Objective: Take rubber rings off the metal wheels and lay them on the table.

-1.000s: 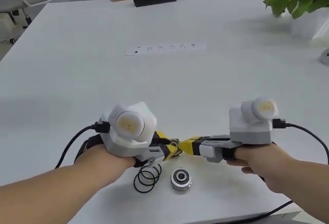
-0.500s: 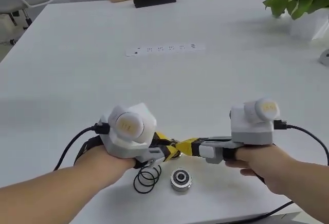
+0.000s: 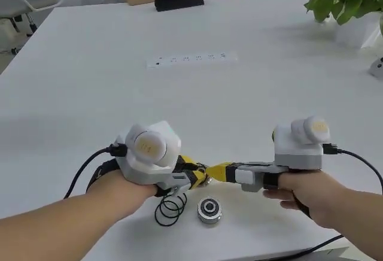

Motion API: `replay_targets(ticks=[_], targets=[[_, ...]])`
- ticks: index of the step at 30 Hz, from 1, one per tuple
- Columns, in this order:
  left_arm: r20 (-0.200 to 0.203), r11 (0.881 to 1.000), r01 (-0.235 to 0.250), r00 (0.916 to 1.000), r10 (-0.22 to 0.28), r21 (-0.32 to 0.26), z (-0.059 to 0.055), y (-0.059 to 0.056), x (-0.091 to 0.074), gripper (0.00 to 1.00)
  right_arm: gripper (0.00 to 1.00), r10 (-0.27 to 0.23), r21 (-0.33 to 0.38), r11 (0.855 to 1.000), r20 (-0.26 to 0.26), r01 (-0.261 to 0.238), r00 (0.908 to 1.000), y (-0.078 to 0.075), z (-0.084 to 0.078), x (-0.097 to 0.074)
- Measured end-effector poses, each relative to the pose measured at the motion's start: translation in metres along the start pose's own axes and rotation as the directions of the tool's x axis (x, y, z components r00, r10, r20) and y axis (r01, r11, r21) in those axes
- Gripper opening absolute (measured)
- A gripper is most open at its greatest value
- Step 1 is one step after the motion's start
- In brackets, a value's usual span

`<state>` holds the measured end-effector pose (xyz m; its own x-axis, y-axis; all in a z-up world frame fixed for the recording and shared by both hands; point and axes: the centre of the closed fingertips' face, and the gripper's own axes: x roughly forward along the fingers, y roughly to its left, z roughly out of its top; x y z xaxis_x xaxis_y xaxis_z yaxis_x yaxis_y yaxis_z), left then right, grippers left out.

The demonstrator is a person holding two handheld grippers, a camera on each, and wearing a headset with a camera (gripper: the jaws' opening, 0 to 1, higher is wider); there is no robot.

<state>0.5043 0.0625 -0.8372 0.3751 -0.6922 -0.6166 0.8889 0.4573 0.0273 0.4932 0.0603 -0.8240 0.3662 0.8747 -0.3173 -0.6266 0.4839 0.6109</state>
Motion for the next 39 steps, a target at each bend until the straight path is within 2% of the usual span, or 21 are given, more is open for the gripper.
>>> replay_targets(ticks=[3,12,17,24,31,39], targets=[[-0.001,1.0,0.001,1.0,-0.001,0.003,0.0,0.0,0.0,0.07,0.0,-0.041,-0.043,0.998,-0.025,0.04,0.9988,-0.006,-0.003,0.001],[-0.007,1.0,0.009,0.9999,-0.009,0.027,0.001,0.0,0.0,0.08,0.0,-0.059,-0.064,0.996,-0.031,0.057,0.9977,-0.009,-0.003,0.0],[-0.017,0.999,0.018,0.9997,-0.017,0.04,0.002,0.0,0.0,0.12,0.0,-0.061,-0.068,0.996,-0.032,0.059,0.9976,-0.011,-0.003,0.0],[0.003,0.998,0.038,0.9993,-0.038,0.044,0.008,-0.003,-0.006,0.16,0.0,-0.058,-0.065,0.996,-0.029,0.057,0.9979,-0.011,-0.002,0.0],[0.018,0.999,0.035,0.9992,-0.035,0.035,0.011,-0.002,-0.014,0.21,0.0,-0.055,-0.065,0.996,-0.029,0.053,0.9981,-0.01,-0.002,0.0],[0.036,0.998,0.046,0.9982,-0.048,0.042,0.015,-0.008,-0.028,0.28,0.0,-0.047,-0.074,0.996,-0.028,0.045,0.9985,-0.007,0.0,-0.001]])
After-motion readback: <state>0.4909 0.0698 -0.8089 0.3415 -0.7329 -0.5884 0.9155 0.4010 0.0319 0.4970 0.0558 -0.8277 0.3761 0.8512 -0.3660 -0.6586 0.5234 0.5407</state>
